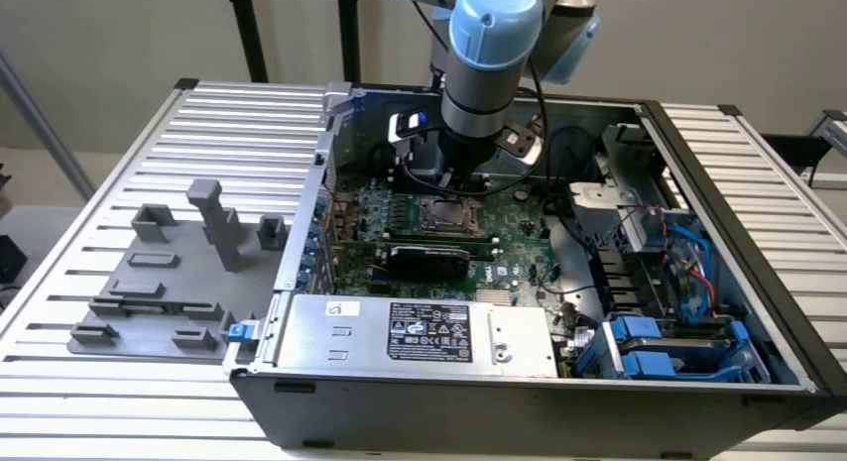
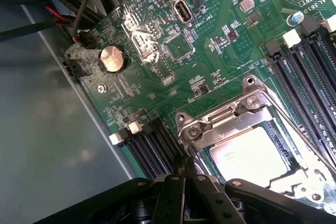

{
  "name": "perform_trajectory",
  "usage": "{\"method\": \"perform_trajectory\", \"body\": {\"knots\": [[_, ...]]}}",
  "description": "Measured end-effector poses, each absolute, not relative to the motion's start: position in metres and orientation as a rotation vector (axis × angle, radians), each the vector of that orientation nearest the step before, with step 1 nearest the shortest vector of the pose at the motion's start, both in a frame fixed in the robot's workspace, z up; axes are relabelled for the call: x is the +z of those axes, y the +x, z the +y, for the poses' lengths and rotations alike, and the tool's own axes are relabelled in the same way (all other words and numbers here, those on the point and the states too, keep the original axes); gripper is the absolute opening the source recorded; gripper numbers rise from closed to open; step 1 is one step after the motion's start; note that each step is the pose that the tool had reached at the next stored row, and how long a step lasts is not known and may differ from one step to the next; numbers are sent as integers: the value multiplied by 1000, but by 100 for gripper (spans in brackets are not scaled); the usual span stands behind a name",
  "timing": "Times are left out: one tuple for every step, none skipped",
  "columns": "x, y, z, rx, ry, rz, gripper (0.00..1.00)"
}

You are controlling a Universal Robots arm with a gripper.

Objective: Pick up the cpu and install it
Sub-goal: 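Install the first cpu locking lever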

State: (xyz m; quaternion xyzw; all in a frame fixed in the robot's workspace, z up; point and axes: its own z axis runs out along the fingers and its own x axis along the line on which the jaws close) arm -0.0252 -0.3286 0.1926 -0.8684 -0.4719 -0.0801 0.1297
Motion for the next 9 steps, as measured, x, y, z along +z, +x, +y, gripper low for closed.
{"method": "perform_trajectory", "body": {"knots": [[193,-25,-329,-234,-2522,-1371,11],[192,-25,-328,-235,-2521,-1370,11],[193,-25,-329,-236,-2520,-1369,11],[193,-25,-328,-237,-2519,-1369,11],[193,-25,-328,-237,-2518,-1368,11],[193,-25,-328,-238,-2518,-1368,11],[194,-25,-328,-238,-2518,-1368,11],[196,-25,-328,-238,-2517,-1368,11],[197,-25,-329,-237,-2518,-1368,11]]}}
